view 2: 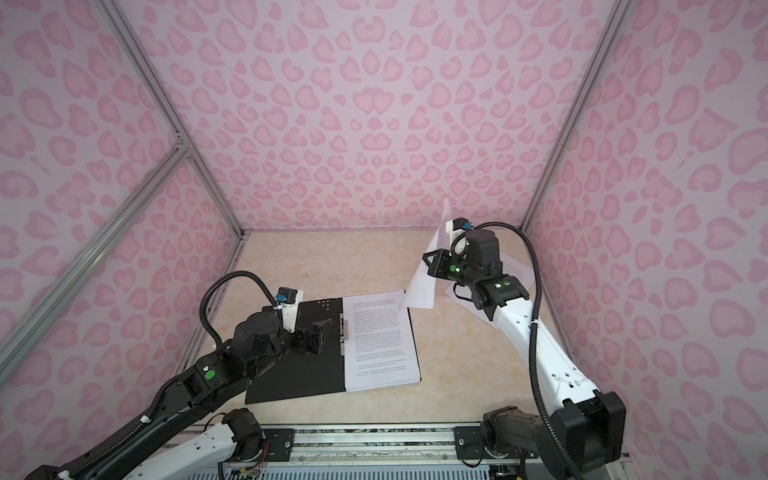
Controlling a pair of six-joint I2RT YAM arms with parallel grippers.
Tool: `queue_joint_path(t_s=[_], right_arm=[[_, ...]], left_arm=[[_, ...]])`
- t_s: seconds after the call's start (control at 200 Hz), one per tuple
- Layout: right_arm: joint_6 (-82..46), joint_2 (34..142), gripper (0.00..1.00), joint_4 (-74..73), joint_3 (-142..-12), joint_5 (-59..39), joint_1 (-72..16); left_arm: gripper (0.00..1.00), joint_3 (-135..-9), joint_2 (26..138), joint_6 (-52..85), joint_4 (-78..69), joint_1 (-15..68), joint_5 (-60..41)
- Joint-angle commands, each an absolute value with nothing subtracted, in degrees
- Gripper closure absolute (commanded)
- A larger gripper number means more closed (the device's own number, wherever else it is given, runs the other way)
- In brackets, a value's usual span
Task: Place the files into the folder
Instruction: 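Carry the held sheet over the folder with the right gripper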
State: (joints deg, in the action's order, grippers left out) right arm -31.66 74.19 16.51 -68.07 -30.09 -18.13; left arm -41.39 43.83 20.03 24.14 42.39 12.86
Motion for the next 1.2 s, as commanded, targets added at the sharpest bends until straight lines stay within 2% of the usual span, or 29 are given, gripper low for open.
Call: queue_joint_path(t_s=[0.0, 0.095, 0.41, 0.605, 0.925, 1.195], right_arm=[[-35.78, 76.96, 1.00, 14.83, -69.34, -35.76, -23.06], [-36.55, 78.62, 1.00, 13.21, -69.90, -38.84, -25.04], [-32.04, 84.90, 1.00, 11.51, -59.60, -40.63, -20.94], [-30.25, 92.20, 1.00, 8.40, -52.06, -38.07, -21.15], [-33.57, 89.79, 1.00, 4.32, -43.88, -34.75, -22.94], [-35.22, 90.50, 1.00, 1.87, -42.98, -34.87, -24.09]], left_arm=[[0.02, -42.25, 45.60, 23.67, 26.24, 38.00, 4.30], [0.02, -41.63, 46.92, 25.72, 24.40, 31.21, -5.35], [0.02, -37.88, 45.18, 28.94, 22.54, 16.62, -22.12], [0.02, -37.85, 47.46, 28.60, 23.82, 13.97, -21.60], [0.02, -37.88, 48.03, 27.81, 24.19, 13.94, -20.52], [0.02, -37.79, 48.42, 27.78, 24.21, 13.94, -20.55]])
